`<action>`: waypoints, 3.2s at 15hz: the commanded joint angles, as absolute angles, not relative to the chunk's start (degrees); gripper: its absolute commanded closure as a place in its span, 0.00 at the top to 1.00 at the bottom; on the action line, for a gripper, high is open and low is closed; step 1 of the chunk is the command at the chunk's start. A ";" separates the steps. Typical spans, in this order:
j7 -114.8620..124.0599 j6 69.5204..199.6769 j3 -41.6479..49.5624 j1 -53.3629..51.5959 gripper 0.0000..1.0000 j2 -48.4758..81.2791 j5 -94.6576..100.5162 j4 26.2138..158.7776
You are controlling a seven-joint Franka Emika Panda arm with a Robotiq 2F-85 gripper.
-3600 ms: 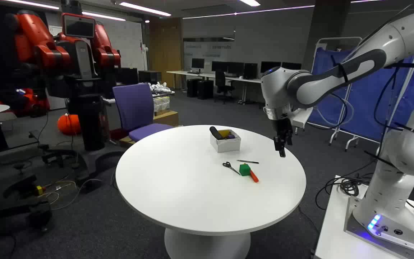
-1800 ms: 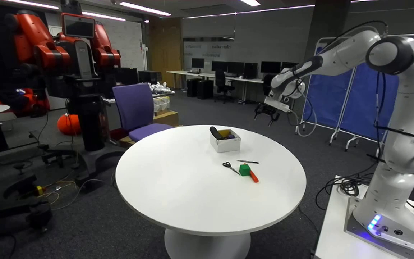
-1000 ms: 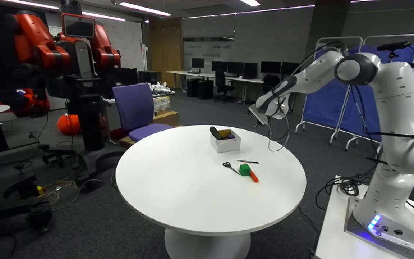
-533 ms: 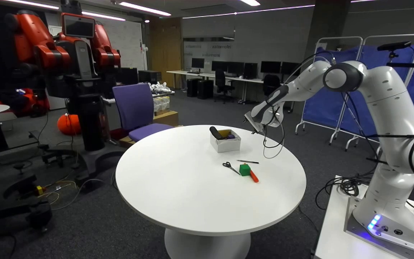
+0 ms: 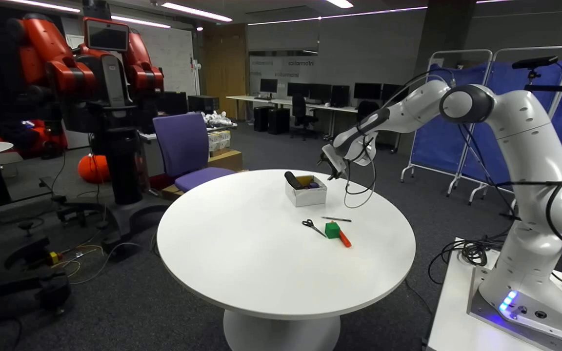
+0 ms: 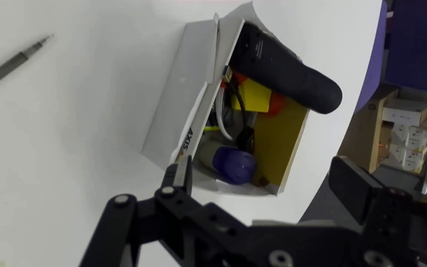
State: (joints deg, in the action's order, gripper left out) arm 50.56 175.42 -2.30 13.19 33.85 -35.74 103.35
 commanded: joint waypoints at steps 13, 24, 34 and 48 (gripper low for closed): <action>52.72 156.41 0.88 14.67 1.00 38.85 -41.36 95.73; 57.95 153.50 9.27 10.95 1.00 42.41 -35.26 92.32; 60.20 152.46 9.09 10.91 1.00 45.05 -28.01 88.39; 59.72 145.61 8.02 9.82 1.00 49.23 -23.86 81.72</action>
